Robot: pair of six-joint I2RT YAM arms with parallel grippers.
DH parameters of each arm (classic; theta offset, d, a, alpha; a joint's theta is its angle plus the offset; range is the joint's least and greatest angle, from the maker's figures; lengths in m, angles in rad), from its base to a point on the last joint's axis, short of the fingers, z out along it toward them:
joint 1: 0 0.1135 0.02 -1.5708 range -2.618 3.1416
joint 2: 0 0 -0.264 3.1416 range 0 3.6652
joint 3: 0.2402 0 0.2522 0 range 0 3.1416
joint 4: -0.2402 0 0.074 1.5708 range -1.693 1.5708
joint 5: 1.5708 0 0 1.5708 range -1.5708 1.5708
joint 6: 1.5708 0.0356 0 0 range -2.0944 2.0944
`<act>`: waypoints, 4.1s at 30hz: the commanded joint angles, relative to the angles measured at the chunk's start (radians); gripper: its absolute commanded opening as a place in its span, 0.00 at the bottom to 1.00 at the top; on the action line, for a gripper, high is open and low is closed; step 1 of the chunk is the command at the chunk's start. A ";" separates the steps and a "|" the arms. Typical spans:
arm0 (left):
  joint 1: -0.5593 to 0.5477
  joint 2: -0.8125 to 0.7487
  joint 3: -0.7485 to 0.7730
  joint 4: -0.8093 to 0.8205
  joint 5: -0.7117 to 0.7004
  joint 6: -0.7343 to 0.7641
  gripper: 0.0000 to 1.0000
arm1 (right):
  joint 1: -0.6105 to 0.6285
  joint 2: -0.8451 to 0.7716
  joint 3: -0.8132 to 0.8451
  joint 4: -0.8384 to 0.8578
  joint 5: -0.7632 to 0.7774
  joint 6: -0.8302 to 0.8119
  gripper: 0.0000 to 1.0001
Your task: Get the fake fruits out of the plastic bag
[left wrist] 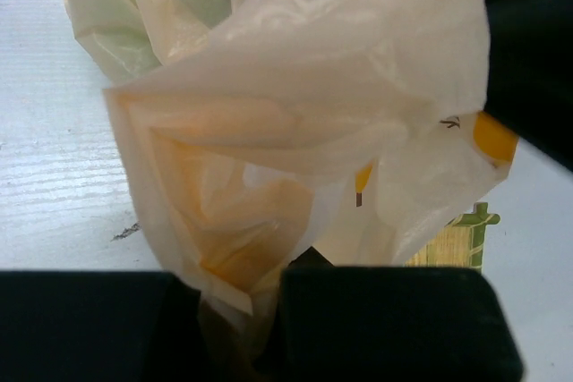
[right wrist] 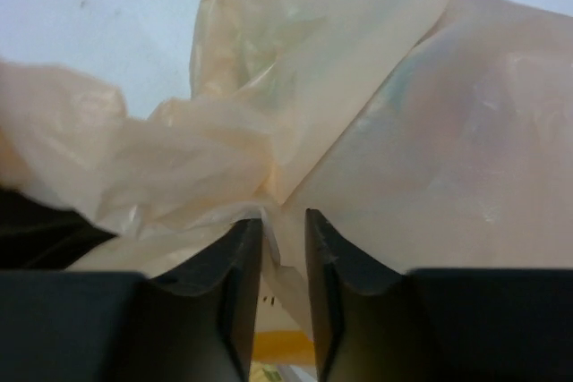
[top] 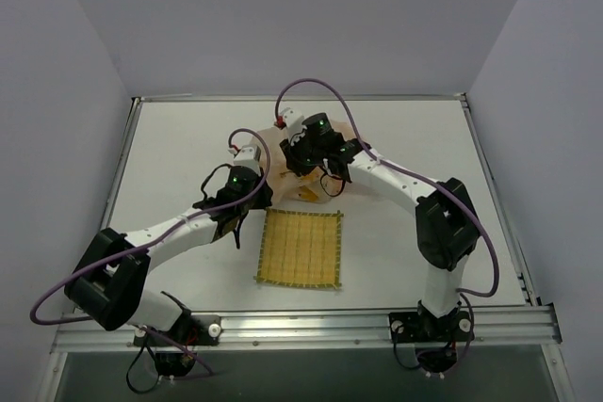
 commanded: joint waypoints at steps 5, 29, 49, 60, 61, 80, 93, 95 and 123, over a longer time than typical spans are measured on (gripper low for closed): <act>-0.004 -0.006 0.051 0.012 -0.011 0.031 0.02 | -0.047 0.060 0.163 0.069 0.109 0.048 0.06; -0.006 0.043 0.077 0.025 0.020 0.026 0.02 | -0.121 0.393 0.418 0.404 0.300 0.121 0.10; -0.009 -0.356 0.212 -0.375 -0.181 0.098 0.82 | -0.145 -0.210 -0.011 0.228 0.191 0.321 0.68; 0.004 0.006 0.707 -0.693 -0.051 0.264 0.91 | -0.121 -0.362 -0.283 0.292 0.154 0.514 0.06; 0.008 0.040 0.768 -0.708 -0.028 0.281 0.91 | -0.119 -0.359 -0.289 0.303 0.152 0.523 0.05; 0.158 0.292 0.833 -0.594 0.111 0.338 0.10 | -0.102 -0.129 -0.274 0.294 0.258 0.432 0.06; 0.174 0.246 0.753 -0.537 0.148 0.322 0.02 | -0.110 -0.270 -0.535 0.277 0.434 0.445 0.06; 0.174 0.220 0.741 -0.531 0.145 0.319 0.02 | -0.107 -0.319 -0.536 0.251 0.436 0.439 0.07; 0.174 0.161 0.660 -0.505 0.095 0.269 0.02 | 0.019 0.113 0.062 0.241 0.298 0.203 0.57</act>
